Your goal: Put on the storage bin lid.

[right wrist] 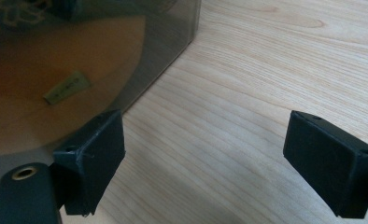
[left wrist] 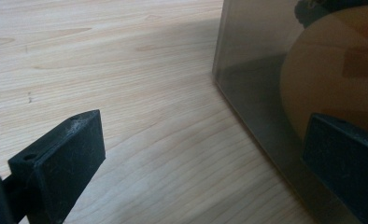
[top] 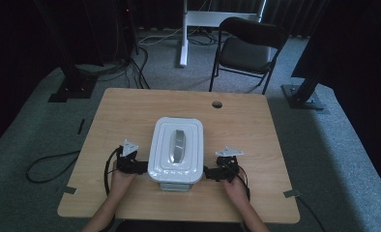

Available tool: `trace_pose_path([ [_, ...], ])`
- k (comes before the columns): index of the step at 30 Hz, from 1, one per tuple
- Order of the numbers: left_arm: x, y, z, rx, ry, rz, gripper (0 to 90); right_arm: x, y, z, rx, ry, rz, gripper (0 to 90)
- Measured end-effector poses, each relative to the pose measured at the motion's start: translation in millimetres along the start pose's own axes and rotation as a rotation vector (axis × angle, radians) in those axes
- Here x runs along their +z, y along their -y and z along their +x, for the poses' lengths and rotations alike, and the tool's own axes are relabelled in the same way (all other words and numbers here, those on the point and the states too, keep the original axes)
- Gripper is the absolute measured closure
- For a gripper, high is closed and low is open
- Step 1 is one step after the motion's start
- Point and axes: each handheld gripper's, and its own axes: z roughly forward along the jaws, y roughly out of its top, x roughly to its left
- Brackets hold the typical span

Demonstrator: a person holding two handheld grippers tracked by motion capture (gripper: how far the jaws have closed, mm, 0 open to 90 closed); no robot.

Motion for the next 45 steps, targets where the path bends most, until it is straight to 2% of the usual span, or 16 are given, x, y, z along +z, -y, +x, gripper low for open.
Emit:
trace_pose_path([
  [6, 3.6, -2.2, -10.5, 0.021, 0.036, -0.003, 0.2, -2.9, 0.0, -2.4, 0.002, 0.0, -0.008, 12.0],
  [8, 5.2, -3.3, -12.6, 0.028, 0.035, 0.0, 0.3, -3.3, 0.6, -3.4, -0.001, 0.015, -0.006, 12.2],
  [11, 7.6, -3.8, -13.3, 0.024, 0.043, -0.003, 0.3, -4.9, 2.7, -7.9, 0.015, -0.003, -0.012, 12.2],
  [20, 14.3, -6.1, -17.4, -0.001, 0.048, -0.009, 0.3, -8.9, 6.4, -12.0, 0.011, -0.015, -0.011, 12.5],
  [28, 18.3, -8.7, -24.0, 0.023, 0.064, -0.007, 0.3, -13.9, 9.1, -17.6, 0.018, -0.002, -0.012, 12.5],
  [33, 21.0, -10.7, -26.2, 0.056, 0.06, 0.002, 0.3, -16.9, 12.2, -20.3, 0.022, -0.006, -0.014, 12.5],
  [36, 21.4, -11.4, -24.8, 0.078, 0.057, 0.021, 0.3, -15.5, 13.6, -19.4, 0.014, -0.004, -0.005, 12.4],
  [39, 20.9, -11.0, -21.6, 0.066, 0.084, 0.022, 0.2, -13.6, 14.6, -20.2, 0.015, -0.001, -0.003, 12.1],
  [44, 17.7, -10.2, -17.5, 0.063, 0.076, 0.018, 0.2, -13.6, 16.8, -25.3, 0.033, 0.02, -0.011, 12.1],
  [45, 15.5, -10.2, -14.8, 0.051, 0.077, 0.011, 0.2, -14.9, 16.9, -26.9, 0.036, 0.03, -0.014, 12.1],
])
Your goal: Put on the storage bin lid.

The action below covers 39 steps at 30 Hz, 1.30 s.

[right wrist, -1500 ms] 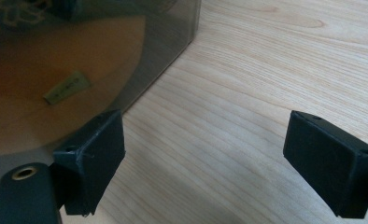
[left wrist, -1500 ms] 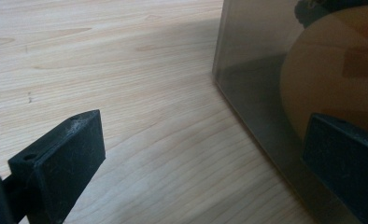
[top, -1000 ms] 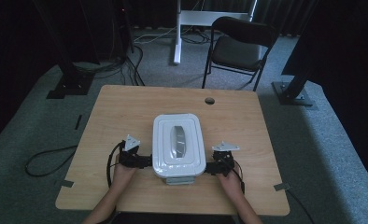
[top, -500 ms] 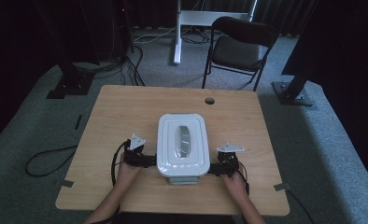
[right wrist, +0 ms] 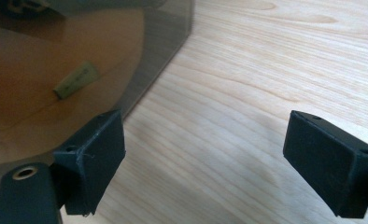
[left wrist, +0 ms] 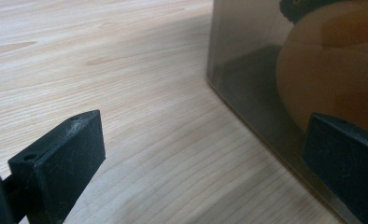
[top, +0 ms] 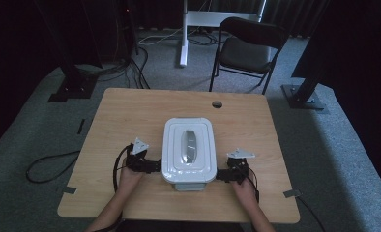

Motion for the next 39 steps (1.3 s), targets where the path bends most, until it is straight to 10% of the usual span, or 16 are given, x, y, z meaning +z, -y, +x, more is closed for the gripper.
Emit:
trace_pose_path([
  [39, -35.8, 11.5, 27.1, -0.045, -0.058, -0.063, 0.3, -16.0, -3.0, -11.6, 0.041, 0.072, -0.094, 12.0],
])
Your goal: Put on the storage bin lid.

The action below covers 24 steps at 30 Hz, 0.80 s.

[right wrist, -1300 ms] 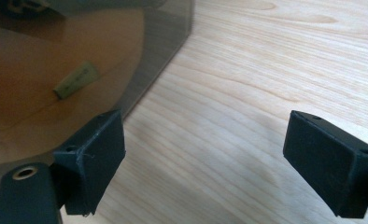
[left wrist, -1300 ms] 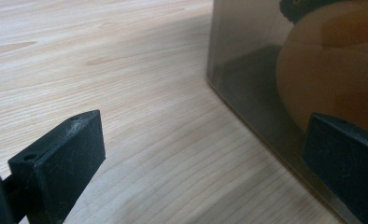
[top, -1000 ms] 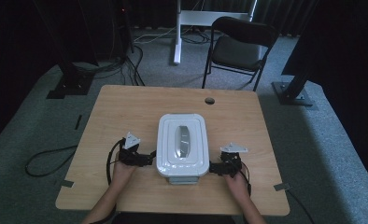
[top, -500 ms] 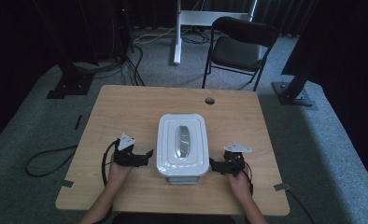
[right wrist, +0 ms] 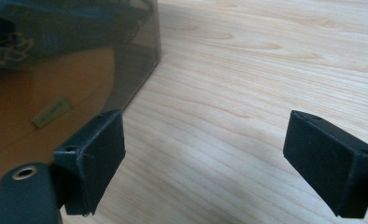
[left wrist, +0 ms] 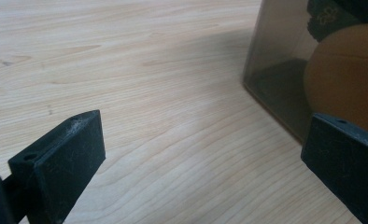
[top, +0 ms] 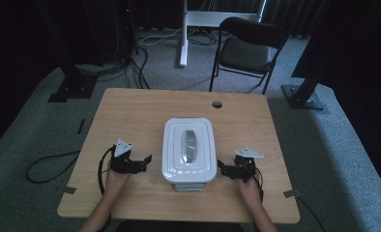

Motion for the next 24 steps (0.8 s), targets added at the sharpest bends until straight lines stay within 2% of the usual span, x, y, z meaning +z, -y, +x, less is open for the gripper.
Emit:
trace_pose_path([
  [5, -3.2, 2.4, 4.7, -0.011, -0.012, 0.003, 0.3, -1.7, -1.5, -1.9, 0.001, 0.013, -0.004, 12.1],
  [12, -8.6, 5.2, 9.7, -0.002, -0.029, 0.014, 0.3, -6.4, -0.6, -7.5, 0.013, 0.027, -0.01, 12.1],
  [24, -21.5, 12.0, 24.2, -0.024, -0.051, 0.015, 0.3, -15.7, 4.1, -20.3, 0.029, 0.066, -0.012, 12.1],
])
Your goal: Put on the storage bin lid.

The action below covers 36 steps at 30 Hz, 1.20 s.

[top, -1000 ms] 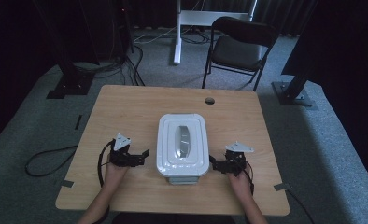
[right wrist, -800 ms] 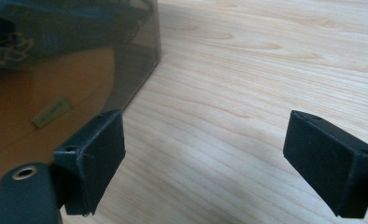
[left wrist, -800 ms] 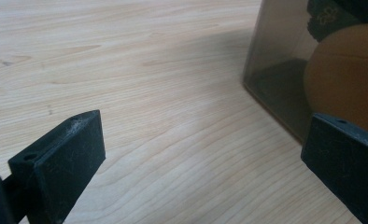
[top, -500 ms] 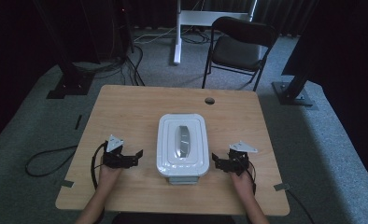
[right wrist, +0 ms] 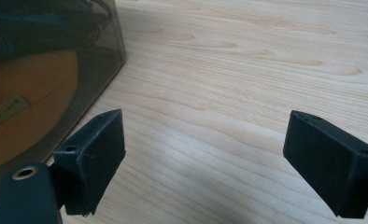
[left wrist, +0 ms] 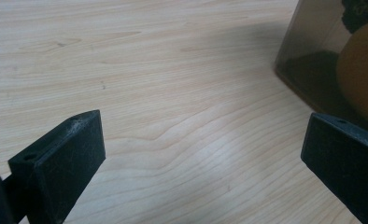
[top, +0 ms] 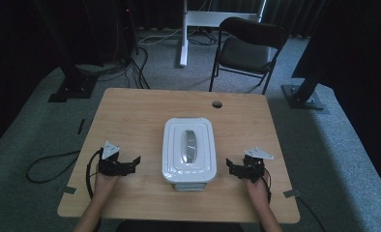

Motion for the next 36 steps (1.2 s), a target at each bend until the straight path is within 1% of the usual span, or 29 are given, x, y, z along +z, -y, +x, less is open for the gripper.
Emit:
trace_pose_path([
  [4, -3.0, 2.4, 3.7, 0.001, -0.01, 0.005, 0.3, -1.7, 1.2, -3.3, -0.004, 0.017, 0.005, 12.1],
  [6, -4.6, 3.6, 5.7, -0.006, -0.012, 0.006, 0.3, -2.9, 2.1, -5.3, -0.005, 0.024, 0.005, 12.1],
  [12, -9.2, 7.7, 9.7, -0.009, -0.025, 0.008, 0.3, -7.5, 4.5, -11.3, 0.0, 0.052, 0.005, 12.1],
  [15, -10.5, 8.8, 11.0, -0.012, -0.02, 0.011, 0.3, -9.1, 5.4, -14.2, 0.006, 0.057, 0.003, 12.1],
  [16, -11.4, 10.4, 12.1, -0.009, -0.026, 0.015, 0.3, -9.9, 5.9, -15.7, 0.008, 0.063, 0.005, 12.1],
  [21, -14.3, 14.3, 16.6, -0.022, -0.044, 0.018, 0.3, -15.4, 8.2, -22.5, 0.021, 0.09, -0.007, 12.1],
  [22, -15.2, 15.0, 17.5, -0.021, -0.048, 0.019, 0.3, -16.3, 8.4, -23.8, 0.023, 0.092, -0.006, 12.1],
  [24, -16.2, 16.2, 18.5, -0.018, -0.049, 0.024, 0.3, -17.6, 9.0, -26.0, 0.02, 0.113, 0.003, 12.1],
  [26, -17.3, 18.0, 19.5, -0.011, -0.056, 0.031, 0.3, -19.3, 10.5, -29.0, 0.02, 0.114, 0.004, 12.1],
  [28, -18.8, 20.1, 21.2, -0.015, -0.058, 0.034, 0.3, -20.9, 12.4, -31.5, 0.021, 0.13, 0.012, 12.1],
  [30, -20.6, 22.2, 23.1, -0.021, -0.066, 0.036, 0.3, -23.3, 14.6, -34.8, 0.025, 0.136, 0.009, 12.0],
  [36, -27.7, 27.0, 29.9, -0.026, -0.093, 0.041, 0.3, -31.1, 20.5, -47.4, 0.043, 0.176, 0.011, 11.7],
])
